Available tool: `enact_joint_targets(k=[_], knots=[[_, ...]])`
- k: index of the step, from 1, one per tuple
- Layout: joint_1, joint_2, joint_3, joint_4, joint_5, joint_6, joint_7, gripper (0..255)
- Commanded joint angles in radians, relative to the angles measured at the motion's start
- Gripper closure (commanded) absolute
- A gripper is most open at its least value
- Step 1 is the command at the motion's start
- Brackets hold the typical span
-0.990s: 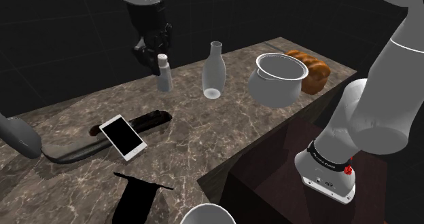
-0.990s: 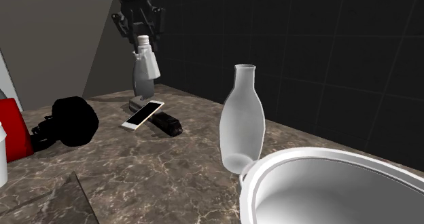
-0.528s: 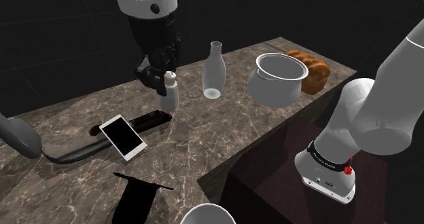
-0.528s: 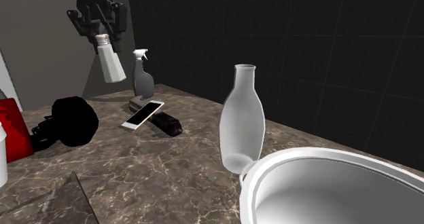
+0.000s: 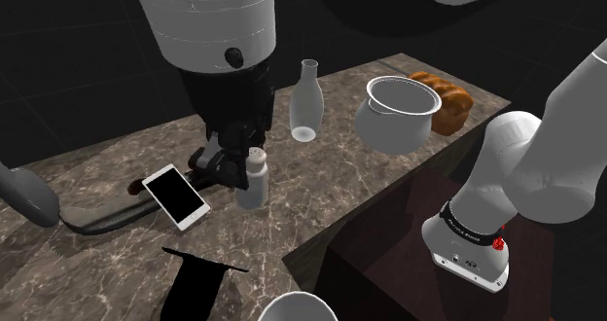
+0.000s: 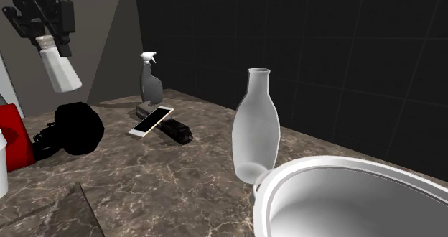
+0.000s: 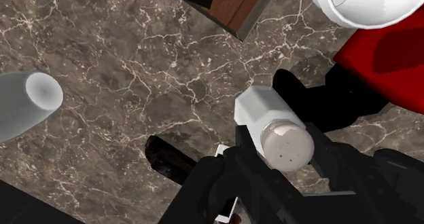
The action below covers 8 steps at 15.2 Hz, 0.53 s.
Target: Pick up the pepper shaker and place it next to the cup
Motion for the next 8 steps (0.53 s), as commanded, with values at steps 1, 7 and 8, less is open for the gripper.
enact_joint_targets(k=[1,7,8], knots=[[0.013,-0.019,0.014,-0.039,0.011,0.021,0.027,255],[0.014,-0.016,0.016,-0.117,0.010,0.101,0.034,255],[0.014,-0.015,0.016,-0.129,0.009,0.114,0.035,255]])
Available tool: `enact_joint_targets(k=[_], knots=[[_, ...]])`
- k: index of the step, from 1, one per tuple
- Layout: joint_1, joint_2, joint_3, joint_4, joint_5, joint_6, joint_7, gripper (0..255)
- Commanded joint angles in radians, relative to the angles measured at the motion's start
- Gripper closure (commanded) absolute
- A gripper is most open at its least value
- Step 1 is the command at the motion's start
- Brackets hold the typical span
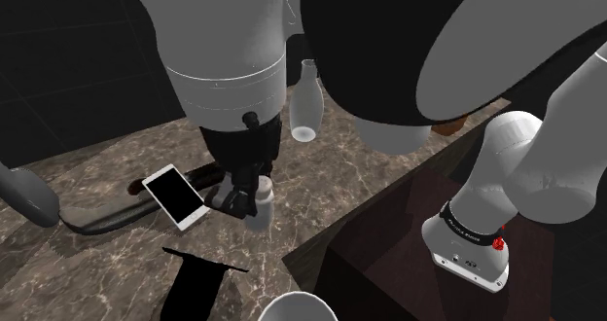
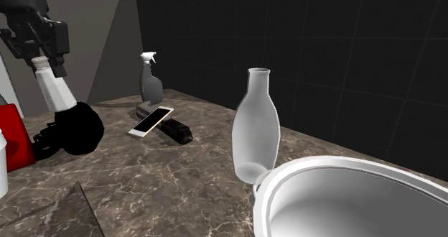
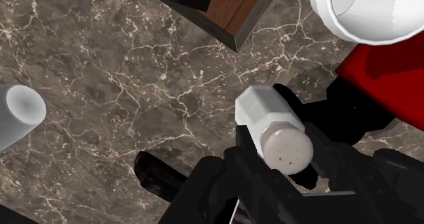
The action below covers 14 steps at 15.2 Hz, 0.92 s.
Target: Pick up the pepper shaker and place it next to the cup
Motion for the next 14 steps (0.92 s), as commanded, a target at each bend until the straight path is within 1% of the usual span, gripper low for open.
enact_joint_targets(k=[1,14], knots=[[0.001,0.006,0.002,-0.024,-0.003,0.029,0.005,255],[0.003,0.049,0.010,-0.158,-0.029,0.199,0.036,255]])
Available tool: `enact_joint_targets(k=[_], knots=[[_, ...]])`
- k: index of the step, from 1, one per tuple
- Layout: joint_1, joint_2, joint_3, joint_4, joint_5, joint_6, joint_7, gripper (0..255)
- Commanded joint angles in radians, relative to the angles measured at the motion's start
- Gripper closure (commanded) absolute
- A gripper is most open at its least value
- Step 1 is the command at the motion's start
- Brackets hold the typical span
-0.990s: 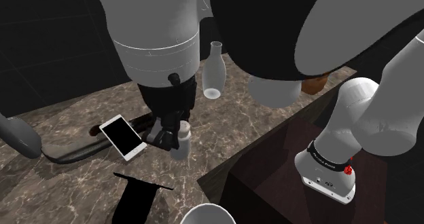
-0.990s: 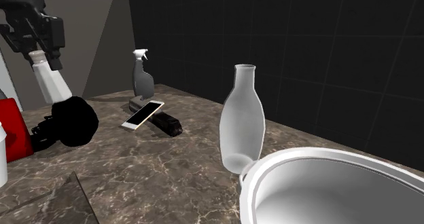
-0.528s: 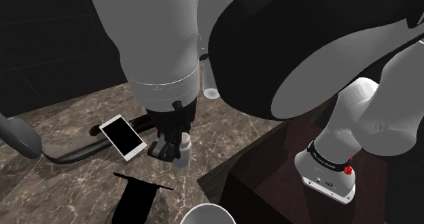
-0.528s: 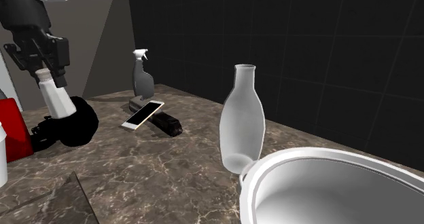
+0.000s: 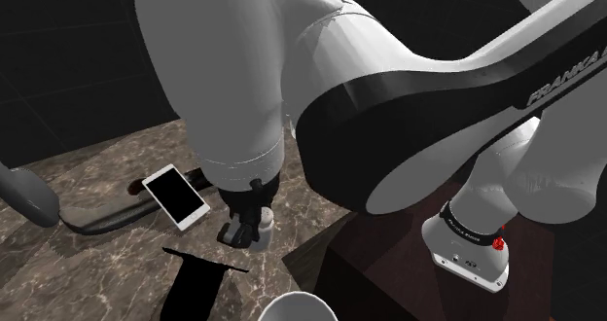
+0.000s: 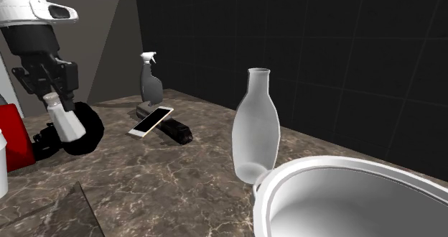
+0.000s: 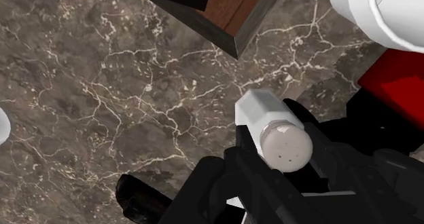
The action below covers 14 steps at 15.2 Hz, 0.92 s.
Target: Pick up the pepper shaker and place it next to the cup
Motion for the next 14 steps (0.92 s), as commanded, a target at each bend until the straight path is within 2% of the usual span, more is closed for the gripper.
enact_joint_targets(k=[1,14], knots=[[0.000,0.007,0.001,-0.021,-0.005,0.027,0.005,255],[0.003,0.095,0.005,-0.115,-0.067,0.192,0.061,255]])
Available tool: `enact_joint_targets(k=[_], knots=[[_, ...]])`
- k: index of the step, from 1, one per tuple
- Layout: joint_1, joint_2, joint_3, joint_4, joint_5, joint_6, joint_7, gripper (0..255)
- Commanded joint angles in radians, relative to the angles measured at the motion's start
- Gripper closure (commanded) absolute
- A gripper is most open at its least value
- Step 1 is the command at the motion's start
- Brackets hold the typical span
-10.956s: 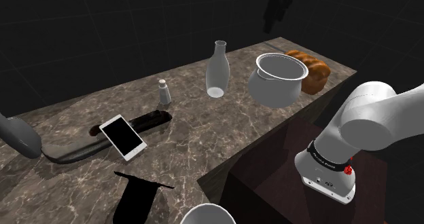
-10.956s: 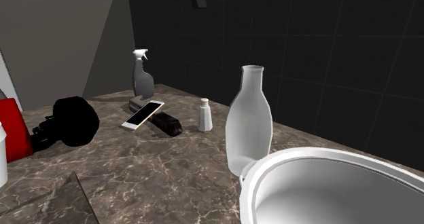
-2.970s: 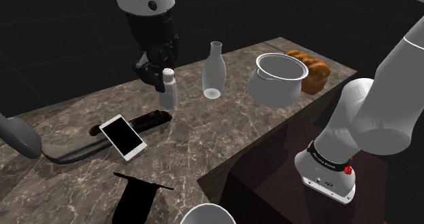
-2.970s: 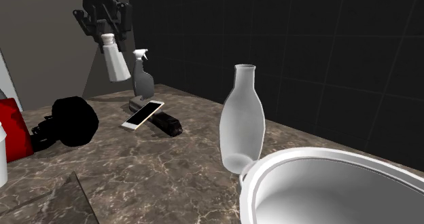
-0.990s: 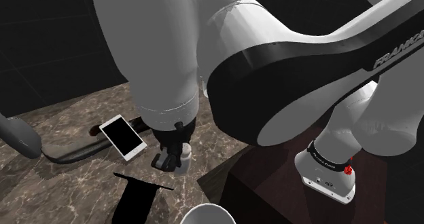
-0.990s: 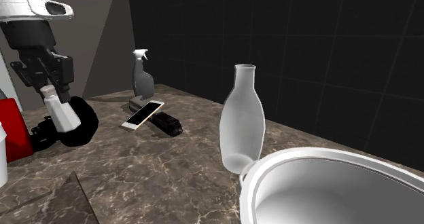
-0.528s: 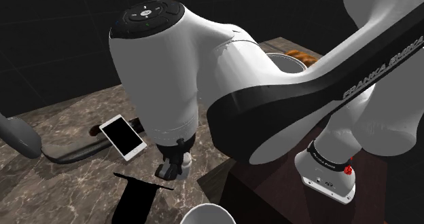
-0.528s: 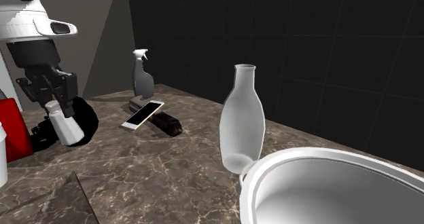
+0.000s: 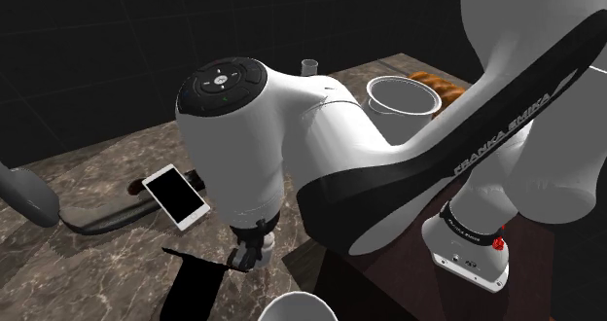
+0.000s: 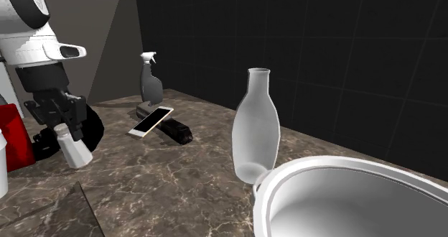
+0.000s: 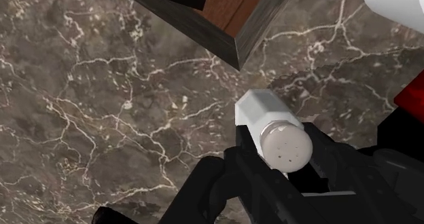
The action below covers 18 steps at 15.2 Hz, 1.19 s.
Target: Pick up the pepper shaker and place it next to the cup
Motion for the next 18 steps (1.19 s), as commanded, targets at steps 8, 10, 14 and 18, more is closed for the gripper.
enact_joint_targets(k=[8,10,14,18], knots=[[0.000,0.016,-0.001,-0.015,-0.013,0.029,0.010,255],[0.000,0.016,-0.001,-0.015,-0.013,0.029,0.010,0],[0.000,0.016,-0.001,-0.015,-0.013,0.029,0.010,0],[0.001,-0.035,0.003,0.039,0.027,-0.067,-0.017,0]])
